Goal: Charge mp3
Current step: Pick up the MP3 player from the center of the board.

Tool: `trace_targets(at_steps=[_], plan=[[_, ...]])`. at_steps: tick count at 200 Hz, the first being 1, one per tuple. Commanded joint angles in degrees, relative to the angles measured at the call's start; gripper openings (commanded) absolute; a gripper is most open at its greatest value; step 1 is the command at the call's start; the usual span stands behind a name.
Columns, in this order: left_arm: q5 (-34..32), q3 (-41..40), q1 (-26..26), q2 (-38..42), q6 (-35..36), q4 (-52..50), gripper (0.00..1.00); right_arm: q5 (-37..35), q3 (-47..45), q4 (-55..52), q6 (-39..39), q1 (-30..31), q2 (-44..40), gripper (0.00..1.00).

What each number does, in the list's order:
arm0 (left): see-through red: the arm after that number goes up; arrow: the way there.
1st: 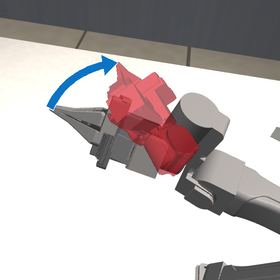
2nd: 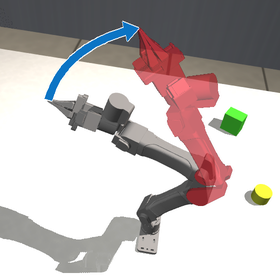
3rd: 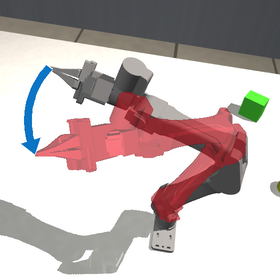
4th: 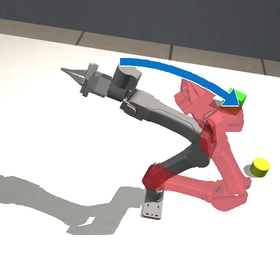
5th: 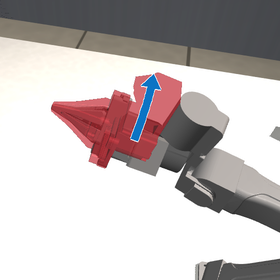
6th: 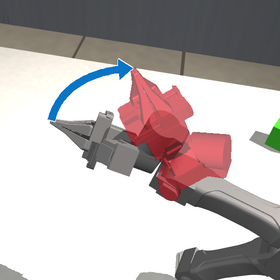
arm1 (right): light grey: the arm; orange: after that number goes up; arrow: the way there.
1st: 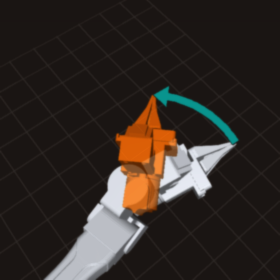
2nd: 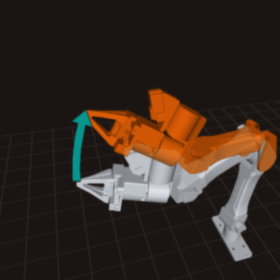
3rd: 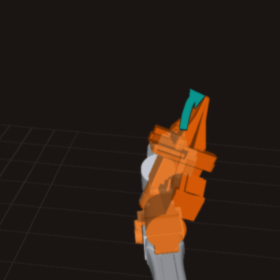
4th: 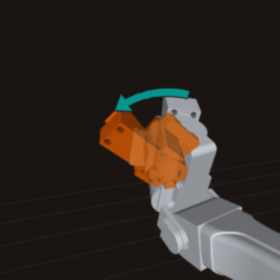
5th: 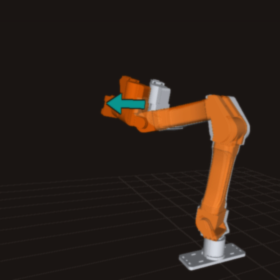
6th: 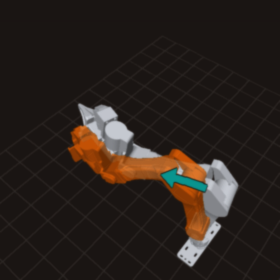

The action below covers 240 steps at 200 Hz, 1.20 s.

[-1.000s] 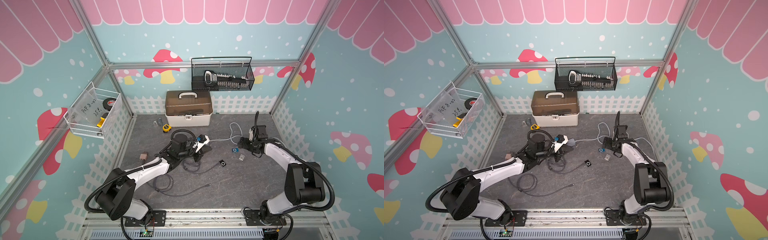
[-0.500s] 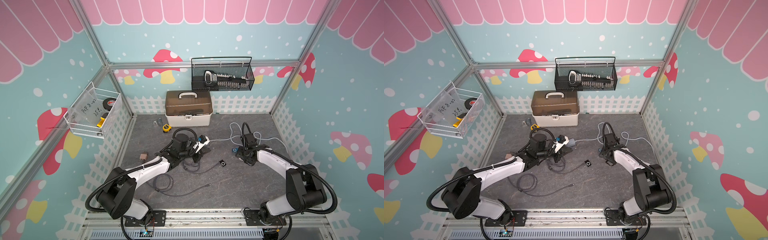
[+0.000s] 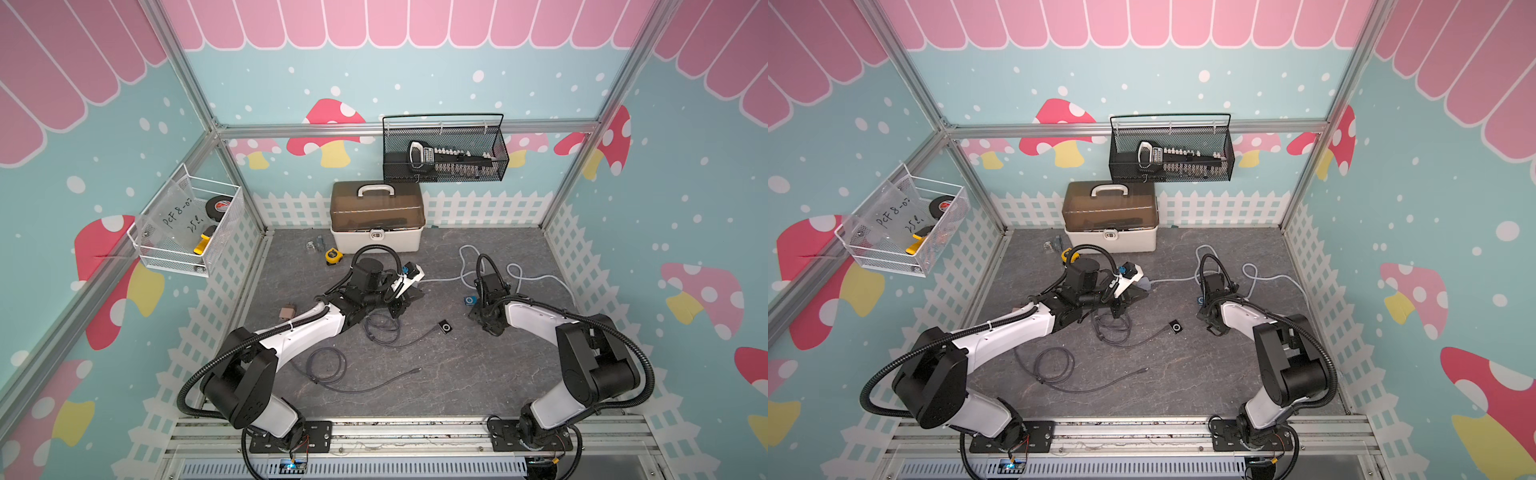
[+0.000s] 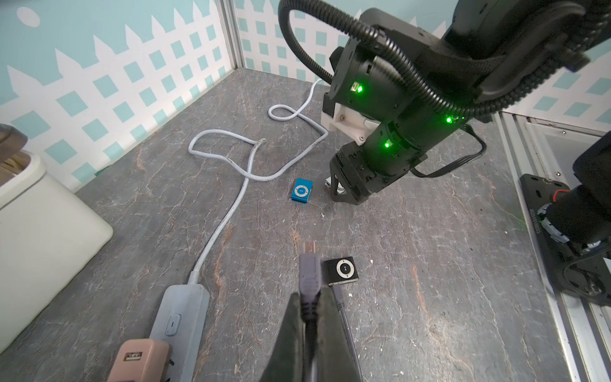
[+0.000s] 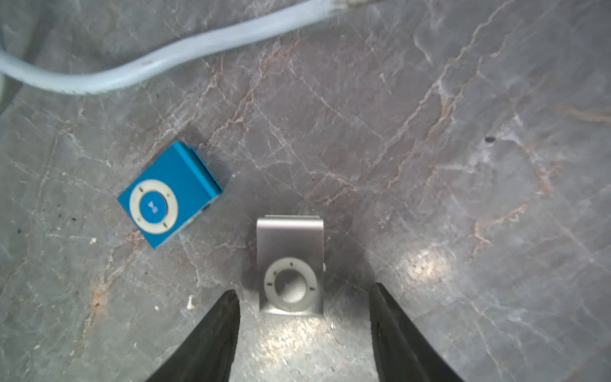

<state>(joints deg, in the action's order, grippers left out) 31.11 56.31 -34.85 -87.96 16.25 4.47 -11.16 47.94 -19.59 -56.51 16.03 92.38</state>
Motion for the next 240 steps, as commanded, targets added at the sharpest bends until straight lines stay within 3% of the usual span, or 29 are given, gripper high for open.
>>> trace_targets(at_steps=[1, 42, 78, 107, 156, 186, 202, 240], plan=[[-0.62, 2.0, -0.13, -1.35, 1.85, -1.77, 0.0, 0.21, 1.13, 0.5, -0.65, 0.18, 2.92, 0.57], [-0.84, 2.66, -0.21, -2.51, 2.07, -1.77, 0.0, 0.61, 0.84, -1.67, 0.83, 0.23, 3.15, 0.44], [-0.79, 2.62, -0.15, -3.43, 1.73, -1.23, 0.0, -0.57, 1.73, -4.27, 4.04, 2.18, 3.66, 0.4], [-0.75, 2.75, -0.13, -3.96, 1.23, -0.62, 0.0, -0.2, 4.58, -6.03, 6.44, 3.29, 6.48, 0.25], [-1.91, 1.55, -0.14, -2.88, 2.01, -1.07, 0.0, 2.25, 5.11, -6.36, 10.73, 4.51, 7.64, 0.2], [-2.96, 0.44, -0.05, -2.08, 2.54, -1.23, 0.0, 10.77, 4.29, -3.29, 19.18, 6.44, 8.21, 0.16], [-3.72, -0.05, 0.04, -2.09, 2.56, -0.91, 0.0, 15.52, 4.57, -3.03, 24.61, 6.98, 9.64, 0.17], [-3.87, -1.88, 0.21, -2.8, 0.69, 2.73, 0.0, 17.0, 9.5, -4.29, 32.05, 6.97, 12.92, 0.23]])
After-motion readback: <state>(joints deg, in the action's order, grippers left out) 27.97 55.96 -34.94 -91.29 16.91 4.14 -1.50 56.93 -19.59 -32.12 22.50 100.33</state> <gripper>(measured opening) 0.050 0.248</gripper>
